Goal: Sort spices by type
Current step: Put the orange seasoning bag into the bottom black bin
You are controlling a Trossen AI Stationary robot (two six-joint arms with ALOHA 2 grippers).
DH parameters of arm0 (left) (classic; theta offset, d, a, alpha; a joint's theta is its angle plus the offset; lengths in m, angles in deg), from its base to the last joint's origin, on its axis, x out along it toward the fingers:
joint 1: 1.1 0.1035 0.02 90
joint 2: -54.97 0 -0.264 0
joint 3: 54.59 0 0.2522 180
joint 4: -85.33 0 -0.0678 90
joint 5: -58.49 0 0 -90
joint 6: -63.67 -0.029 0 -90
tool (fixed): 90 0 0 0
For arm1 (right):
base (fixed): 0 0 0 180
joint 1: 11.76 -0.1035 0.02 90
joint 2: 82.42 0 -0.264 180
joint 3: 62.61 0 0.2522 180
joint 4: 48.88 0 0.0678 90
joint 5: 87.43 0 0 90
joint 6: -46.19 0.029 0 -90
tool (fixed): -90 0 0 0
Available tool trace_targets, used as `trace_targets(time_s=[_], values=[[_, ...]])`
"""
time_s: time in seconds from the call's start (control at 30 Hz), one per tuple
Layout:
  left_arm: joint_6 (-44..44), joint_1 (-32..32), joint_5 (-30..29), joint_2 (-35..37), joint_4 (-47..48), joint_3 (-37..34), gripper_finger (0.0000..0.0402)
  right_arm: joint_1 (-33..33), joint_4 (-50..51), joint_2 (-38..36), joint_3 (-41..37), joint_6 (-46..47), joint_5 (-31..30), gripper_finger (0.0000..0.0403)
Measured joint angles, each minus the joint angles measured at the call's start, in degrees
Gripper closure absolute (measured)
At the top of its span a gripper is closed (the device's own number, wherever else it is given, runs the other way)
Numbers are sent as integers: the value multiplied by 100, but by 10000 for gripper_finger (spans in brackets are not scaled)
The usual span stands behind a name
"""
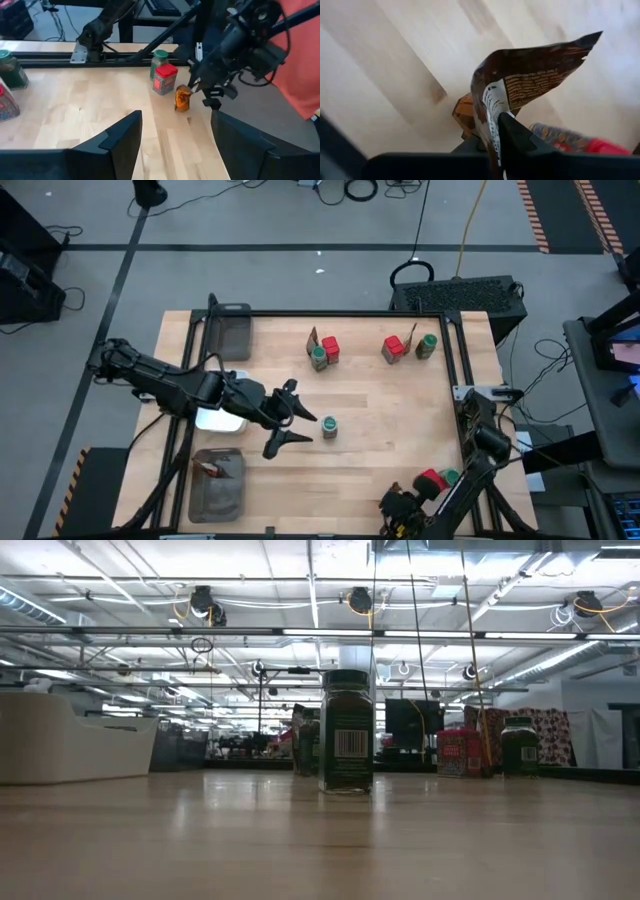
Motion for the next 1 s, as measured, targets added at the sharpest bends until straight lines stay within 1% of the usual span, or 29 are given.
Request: trace_targets(time_s=[0.33,0.47,0.57,0.7,0.8,0.9,1.0], values=[[4,-9,36,-29,44,0,159,233,108,-1037,4,-420,-1164,402],[13,-9,486,-249,-284,2,159,388,-85,-1384,7,-955,-1632,402],[30,-9,813,-501,-821,2,159,530,-463,-1643,7,-1729,-1823,403],[164,-4,1162,-859,-1697,2,159,792,-1260,-1891,7,-3107,-1696,403],[164,3,1219,-1040,-2290,20,159,1051,-1937,-1996,7,-4190,-1320,403],[219,43,1243,-1192,-2208,269,159,1358,-2457,-2039,7,-4963,-730,403],[306,84,1470,-1315,-1922,485,159,1636,-2807,-2045,7,-5362,-239,403]])
